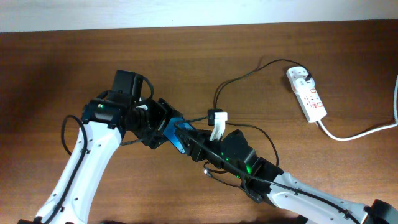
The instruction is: Plug charger to phone and switch on socket
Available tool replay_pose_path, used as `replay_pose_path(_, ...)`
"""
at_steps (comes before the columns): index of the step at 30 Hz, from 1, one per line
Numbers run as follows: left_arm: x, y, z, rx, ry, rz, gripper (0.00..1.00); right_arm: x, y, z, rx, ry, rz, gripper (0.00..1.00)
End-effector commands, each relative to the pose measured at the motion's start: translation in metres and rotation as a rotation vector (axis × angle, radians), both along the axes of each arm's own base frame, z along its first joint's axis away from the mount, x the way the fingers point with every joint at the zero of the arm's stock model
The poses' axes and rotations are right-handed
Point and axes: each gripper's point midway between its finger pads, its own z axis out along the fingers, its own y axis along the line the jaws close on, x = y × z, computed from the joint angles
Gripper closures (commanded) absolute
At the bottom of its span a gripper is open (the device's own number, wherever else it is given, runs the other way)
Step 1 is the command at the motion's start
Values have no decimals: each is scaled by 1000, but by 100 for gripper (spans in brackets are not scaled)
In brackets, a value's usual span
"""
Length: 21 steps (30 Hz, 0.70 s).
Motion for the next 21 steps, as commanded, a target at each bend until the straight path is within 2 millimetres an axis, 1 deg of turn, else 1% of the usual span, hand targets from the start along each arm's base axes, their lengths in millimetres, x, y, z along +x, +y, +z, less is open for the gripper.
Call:
replay_pose_path(1,4,1,15,-8,-55,-5,68,0,4,7,19,0,4,69)
replay_pose_path(2,4,1,15,-8,-55,-5,68,-2,5,7,20,1,12,70)
replay_pose_path(3,4,1,15,-8,-55,-5,67,-4,7,7,20,2,22,76)
replay_pose_path(4,4,1,15,-8,-55,-6,67,-6,8,6,20,5,33,79)
replay_pose_path(6,4,1,15,-8,-54,-6,67,-8,7,-4,-15,29,33,82)
replay_pose_path(7,4,1,15,-8,-54,-6,67,-8,7,-4,-15,29,33,83)
replay_pose_path(10,4,1,15,-8,-54,-6,63,-8,7,-4,-14,28,33,93)
replay_pose_path(11,4,1,15,-8,-54,-6,57,-8,7,-3,-11,27,34,94)
replay_pose_path(12,4,1,15,-8,-54,-6,54,-8,7,-3,-12,27,34,96)
replay_pose_path(13,3,1,15,-8,-53,-6,48,-9,7,-3,-10,28,37,96)
replay_pose_path(14,2,1,14,-7,-48,-6,39,-9,7,-3,-10,28,37,96)
replay_pose_path(15,1,1,14,-5,-41,-6,26,-9,8,-3,-6,35,40,96)
replay_pose_path(16,0,2,14,-5,-39,-6,20,-10,8,-3,-5,36,43,96)
replay_pose_path(17,0,2,13,-5,-36,-6,10,-10,8,-4,13,67,33,96)
replay_pose_path(18,-1,2,13,-4,-34,-7,3,-10,8,-3,22,74,30,96)
replay_pose_path(19,-1,2,13,-4,-34,-6,1,-10,8,-3,22,77,35,96)
replay_pose_path(21,0,2,13,-5,-38,-6,1,-10,8,-3,67,142,15,96)
